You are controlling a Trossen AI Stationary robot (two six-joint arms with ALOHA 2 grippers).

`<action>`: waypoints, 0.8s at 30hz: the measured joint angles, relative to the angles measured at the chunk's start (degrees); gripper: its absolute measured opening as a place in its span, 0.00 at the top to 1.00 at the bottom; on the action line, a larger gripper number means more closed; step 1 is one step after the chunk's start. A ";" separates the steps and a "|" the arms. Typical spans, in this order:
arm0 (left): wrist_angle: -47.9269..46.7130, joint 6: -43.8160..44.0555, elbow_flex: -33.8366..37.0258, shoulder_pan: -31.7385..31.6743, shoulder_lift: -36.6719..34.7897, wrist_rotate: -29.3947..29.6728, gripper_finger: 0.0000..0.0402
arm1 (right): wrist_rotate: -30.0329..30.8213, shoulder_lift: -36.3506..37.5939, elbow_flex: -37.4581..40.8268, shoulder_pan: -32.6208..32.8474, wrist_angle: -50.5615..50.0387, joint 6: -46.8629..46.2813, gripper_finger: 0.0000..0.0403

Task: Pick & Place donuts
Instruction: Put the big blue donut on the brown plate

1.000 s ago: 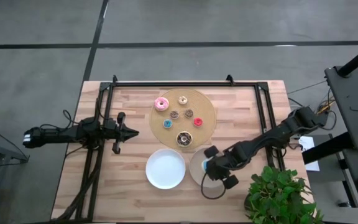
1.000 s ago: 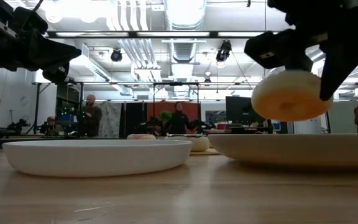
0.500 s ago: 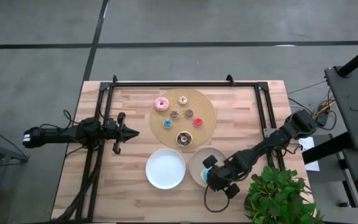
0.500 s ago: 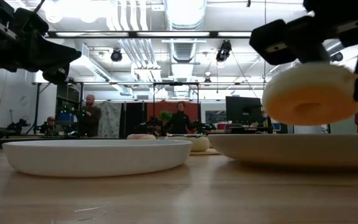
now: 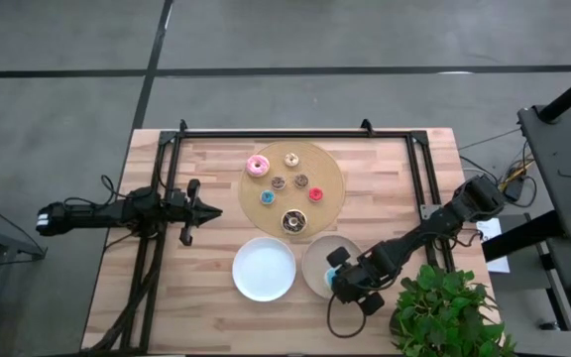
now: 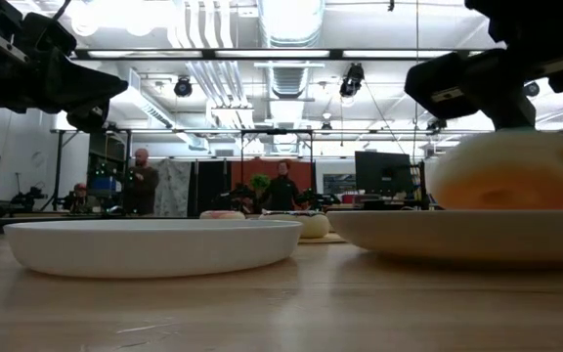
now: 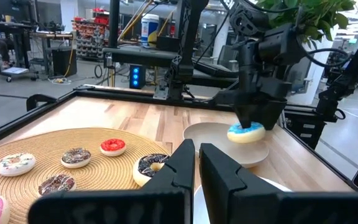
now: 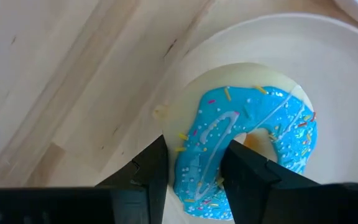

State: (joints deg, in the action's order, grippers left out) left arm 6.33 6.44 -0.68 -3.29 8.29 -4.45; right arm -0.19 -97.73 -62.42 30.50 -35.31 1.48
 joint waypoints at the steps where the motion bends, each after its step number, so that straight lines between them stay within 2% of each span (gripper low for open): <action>1: 0.00 0.00 0.00 0.00 0.00 0.00 1.00 | 0.00 0.00 0.08 0.00 0.08 -0.02 0.69; 24: 0.02 0.02 -0.01 0.00 0.00 0.00 1.00 | -0.28 0.00 3.87 -0.02 0.11 -1.51 0.69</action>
State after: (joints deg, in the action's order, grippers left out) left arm 6.34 6.45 -0.69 -3.29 8.29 -4.45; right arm -0.47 -97.73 -58.54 30.48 -35.20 -0.03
